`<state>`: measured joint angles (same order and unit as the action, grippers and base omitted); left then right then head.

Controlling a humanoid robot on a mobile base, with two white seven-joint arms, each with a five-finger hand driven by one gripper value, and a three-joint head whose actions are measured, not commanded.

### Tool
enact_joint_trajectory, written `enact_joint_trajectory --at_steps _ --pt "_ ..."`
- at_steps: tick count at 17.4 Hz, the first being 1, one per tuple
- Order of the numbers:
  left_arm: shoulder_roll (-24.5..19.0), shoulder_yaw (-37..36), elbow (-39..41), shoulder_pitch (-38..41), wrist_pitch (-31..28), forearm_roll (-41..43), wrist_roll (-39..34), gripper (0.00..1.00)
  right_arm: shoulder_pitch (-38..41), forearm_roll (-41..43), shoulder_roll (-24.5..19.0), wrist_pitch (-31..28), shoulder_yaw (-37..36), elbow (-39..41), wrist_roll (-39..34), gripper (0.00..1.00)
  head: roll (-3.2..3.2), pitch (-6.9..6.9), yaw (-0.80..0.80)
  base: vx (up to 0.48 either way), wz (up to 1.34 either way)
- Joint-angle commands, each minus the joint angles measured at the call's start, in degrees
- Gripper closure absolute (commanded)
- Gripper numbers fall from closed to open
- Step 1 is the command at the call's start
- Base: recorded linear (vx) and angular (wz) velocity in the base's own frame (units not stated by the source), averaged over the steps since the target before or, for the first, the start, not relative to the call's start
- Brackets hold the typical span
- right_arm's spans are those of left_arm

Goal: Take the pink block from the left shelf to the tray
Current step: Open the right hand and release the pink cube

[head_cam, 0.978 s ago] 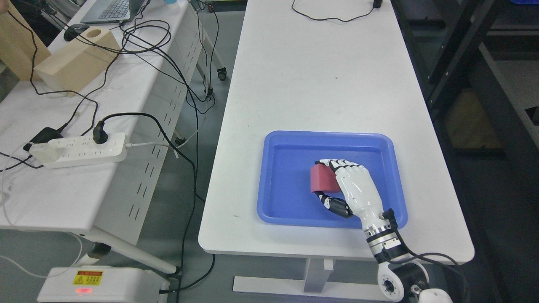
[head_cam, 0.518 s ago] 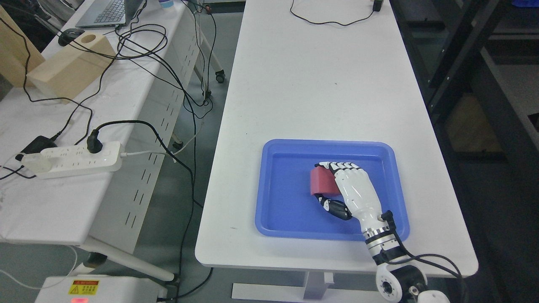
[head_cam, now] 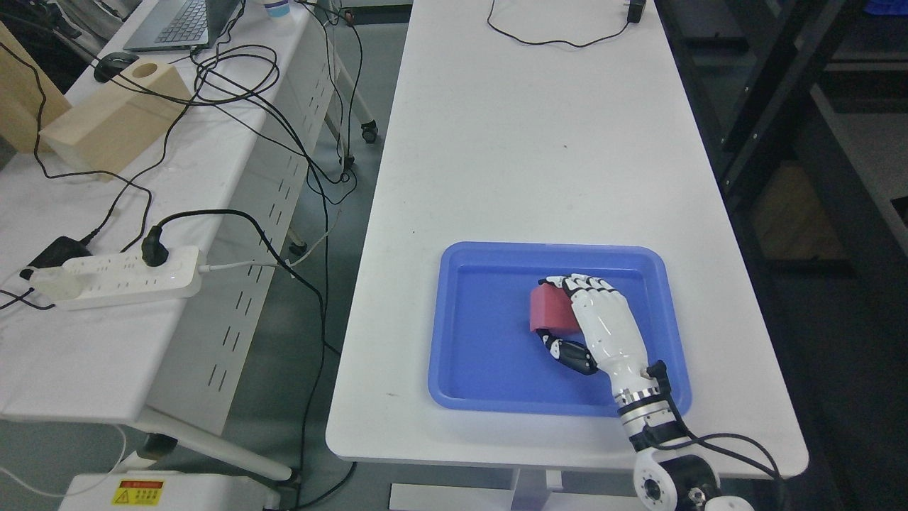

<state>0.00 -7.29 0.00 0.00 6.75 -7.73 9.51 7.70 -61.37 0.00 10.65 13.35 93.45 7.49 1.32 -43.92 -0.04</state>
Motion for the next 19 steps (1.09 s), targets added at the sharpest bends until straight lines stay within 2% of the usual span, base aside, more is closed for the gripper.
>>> enact_joint_trajectory --at_steps 1,8,11,15,19 --pt "-1.00 0.00 1.00 1.14 0.10 0.00 -0.01 0.00 0.48 1.34 1.00 0.51 -0.34 0.24 0.24 0.34 0.00 0.00 0.00 0.000 0.00" --pt "-1.00 0.00 1.00 1.14 0.02 0.00 -0.01 0.00 0.83 2.04 1.00 1.04 -0.34 0.24 0.33 0.23 0.00 0.00 0.00 0.000 0.00" --pt "-1.00 0.00 1.00 1.14 0.02 0.00 -0.01 0.00 0.91 4.84 1.22 1.48 -0.77 0.24 0.24 0.19 0.00 0.00 0.00 0.000 0.00" --pt "-1.00 0.00 1.00 1.14 0.02 0.00 -0.01 0.00 1.18 20.90 3.42 7.27 -7.88 0.24 -1.25 0.15 0.00 0.00 0.00 0.000 0.00" --pt "-1.00 0.00 1.00 1.14 0.02 0.00 -0.01 0.00 1.09 38.39 4.22 8.07 -12.37 0.24 -11.07 0.11 0.00 0.00 0.00 0.000 0.00"
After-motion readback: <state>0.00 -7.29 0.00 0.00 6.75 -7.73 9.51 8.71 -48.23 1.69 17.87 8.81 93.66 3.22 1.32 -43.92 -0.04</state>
